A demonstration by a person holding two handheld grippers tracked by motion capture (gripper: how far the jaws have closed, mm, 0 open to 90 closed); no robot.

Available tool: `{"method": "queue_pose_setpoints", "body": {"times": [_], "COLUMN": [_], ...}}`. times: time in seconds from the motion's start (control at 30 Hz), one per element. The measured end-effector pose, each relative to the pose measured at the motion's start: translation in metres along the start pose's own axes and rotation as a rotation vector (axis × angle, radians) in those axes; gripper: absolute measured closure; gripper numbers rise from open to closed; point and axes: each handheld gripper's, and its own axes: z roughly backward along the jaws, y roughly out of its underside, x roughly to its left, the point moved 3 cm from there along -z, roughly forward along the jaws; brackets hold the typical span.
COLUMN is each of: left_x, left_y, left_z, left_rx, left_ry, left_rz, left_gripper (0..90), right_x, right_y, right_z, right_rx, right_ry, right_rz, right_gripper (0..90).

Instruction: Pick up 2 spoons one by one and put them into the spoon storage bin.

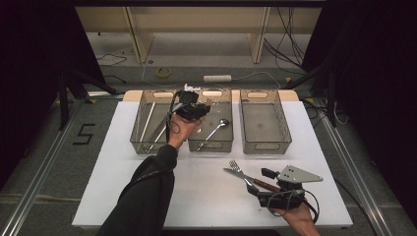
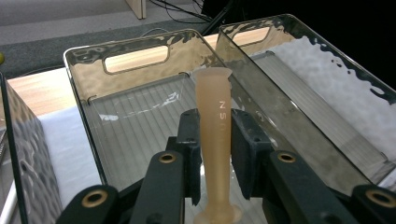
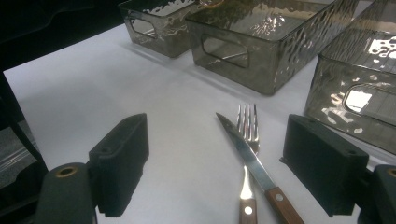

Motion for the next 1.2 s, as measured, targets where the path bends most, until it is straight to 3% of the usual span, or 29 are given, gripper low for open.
{"method": "queue_pose_setpoints", "body": {"times": [0.3,0.73,0.97,1.2], "left_x": [0.006,0.011,0.013,0.005], "left_y": [0.005,0.016,0.017,0.016], "left_z": [-0.006,-0.013,-0.007,0.013], "left_rx": [-0.009,0.027,0.042,0.065], "left_ry": [-0.013,-0.013,-0.001,0.037], "left_rz": [0.006,0.022,0.023,0.01], "left_gripper": [73.5,71.7,61.8,45.8], "right_x": [0.0,0.001,0.0,0.0], "right_y": [0.0,0.0,0.0,0.001], "right_z": [0.0,0.0,0.0,-0.001], "right_rx": [-0.001,0.003,0.005,0.008], "right_ry": [-0.001,-0.002,-0.001,-0.001], "right_rz": [0.001,0.0,0.001,0.001], "right_gripper": [23.5,23.4,23.5,23.5]}}
